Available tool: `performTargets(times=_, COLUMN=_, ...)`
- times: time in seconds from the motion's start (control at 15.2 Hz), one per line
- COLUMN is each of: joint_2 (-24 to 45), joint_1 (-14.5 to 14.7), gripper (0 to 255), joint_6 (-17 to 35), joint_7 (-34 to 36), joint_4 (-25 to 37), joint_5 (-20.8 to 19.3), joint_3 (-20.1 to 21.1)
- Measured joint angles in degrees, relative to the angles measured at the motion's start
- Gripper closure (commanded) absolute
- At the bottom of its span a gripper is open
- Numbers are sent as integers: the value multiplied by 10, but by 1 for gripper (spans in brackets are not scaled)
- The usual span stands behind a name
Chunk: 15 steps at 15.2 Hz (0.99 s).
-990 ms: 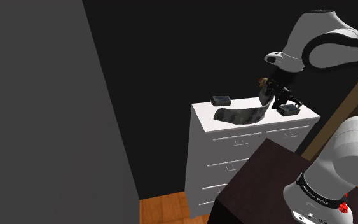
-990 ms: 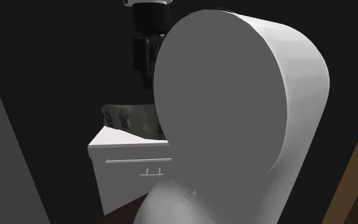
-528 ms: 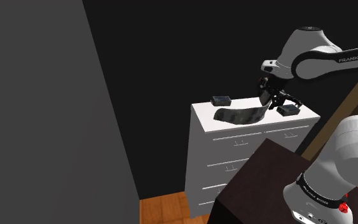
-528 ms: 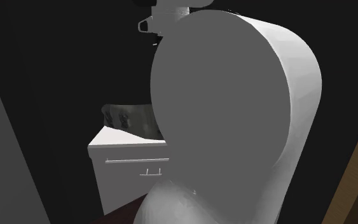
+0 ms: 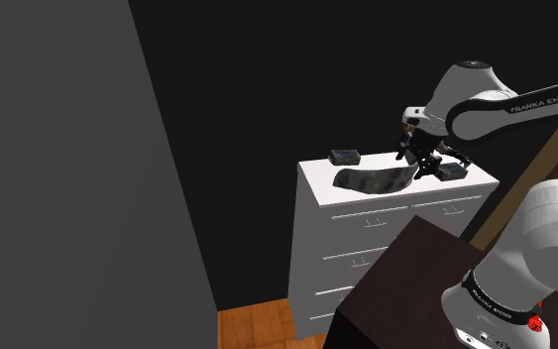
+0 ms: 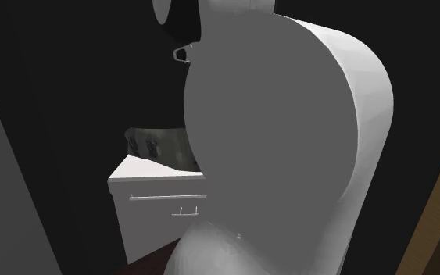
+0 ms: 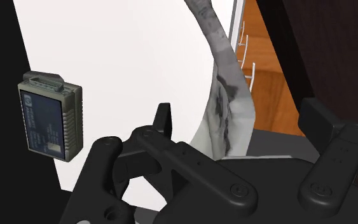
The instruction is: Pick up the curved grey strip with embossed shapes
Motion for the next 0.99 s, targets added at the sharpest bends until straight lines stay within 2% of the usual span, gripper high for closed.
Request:
performTargets(times=0.07, joint_2=2, joint_1=-1, gripper=255, joint_6=5, joint_7=0, joint_4=-2, joint_5=-2, joint_3=-2)
performTargets(times=0.73, joint_2=5, joint_1=-1, gripper=255, joint_6=10, joint_7=0, joint_4=-4, joint_5=-4, joint_3=-4)
performTargets(times=0.99, joint_2=-17, joint_1=-2, gripper=255, joint_6=-24, joint_7=-2, joint_4=7, joint_5=7, joint_3=11)
